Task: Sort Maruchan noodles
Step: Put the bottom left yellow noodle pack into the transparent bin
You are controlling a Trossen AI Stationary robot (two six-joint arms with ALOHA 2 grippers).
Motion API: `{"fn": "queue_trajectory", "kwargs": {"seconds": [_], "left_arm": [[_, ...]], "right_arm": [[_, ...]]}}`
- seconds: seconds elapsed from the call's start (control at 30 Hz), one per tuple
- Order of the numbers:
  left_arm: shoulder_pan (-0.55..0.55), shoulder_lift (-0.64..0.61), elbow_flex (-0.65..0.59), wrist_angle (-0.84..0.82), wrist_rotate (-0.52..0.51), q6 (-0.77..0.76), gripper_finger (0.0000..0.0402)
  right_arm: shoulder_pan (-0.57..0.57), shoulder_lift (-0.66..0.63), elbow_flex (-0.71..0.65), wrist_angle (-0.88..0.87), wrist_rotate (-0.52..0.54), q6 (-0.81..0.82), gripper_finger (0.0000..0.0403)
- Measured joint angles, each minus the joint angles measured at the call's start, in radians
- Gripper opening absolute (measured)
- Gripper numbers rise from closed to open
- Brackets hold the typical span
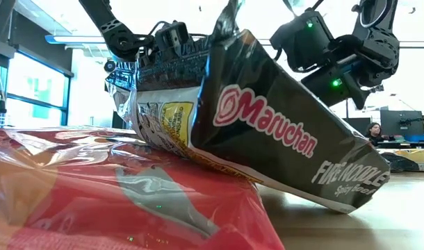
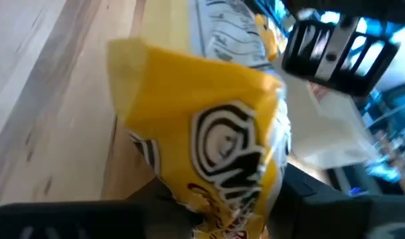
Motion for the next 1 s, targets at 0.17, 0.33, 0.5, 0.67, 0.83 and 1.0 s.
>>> {"fn": "queue_trajectory", "kwargs": {"seconds": [0.17, 0.33, 0.5, 0.67, 0.83, 1.0], "left_arm": [[0.028, 0.0, 0.0, -0.02, 0.095, -0.069, 0.0122], [0.059, -0.06, -0.037, -0.041, 0.062, -0.035, 0.0153], [0.115, -0.166, -0.097, -0.084, -0.028, 0.054, 0.017], [0.169, -0.202, -0.107, -0.198, -0.016, 0.118, 0.0186], [0.188, -0.195, -0.105, -0.2, 0.044, 0.082, 0.0209], [0.18, -0.195, -0.105, -0.215, 0.105, 0.083, 0.0234]], "right_arm": [[0.018, -0.04, 0.0, -0.04, 0.044, -0.216, 0.0109], [0.052, -0.078, 0.0, -0.087, 0.06, -0.365, 0.0088], [0.075, -0.099, 0.0, -0.095, 0.054, -0.452, 0.0099], [0.096, -0.111, 0.018, -0.1, -0.016, -0.553, 0.0102], [0.119, -0.111, 0.087, -0.184, -0.085, -0.637, 0.0098], [0.137, -0.111, 0.163, -0.272, -0.103, -0.7, 0.0097]]}}
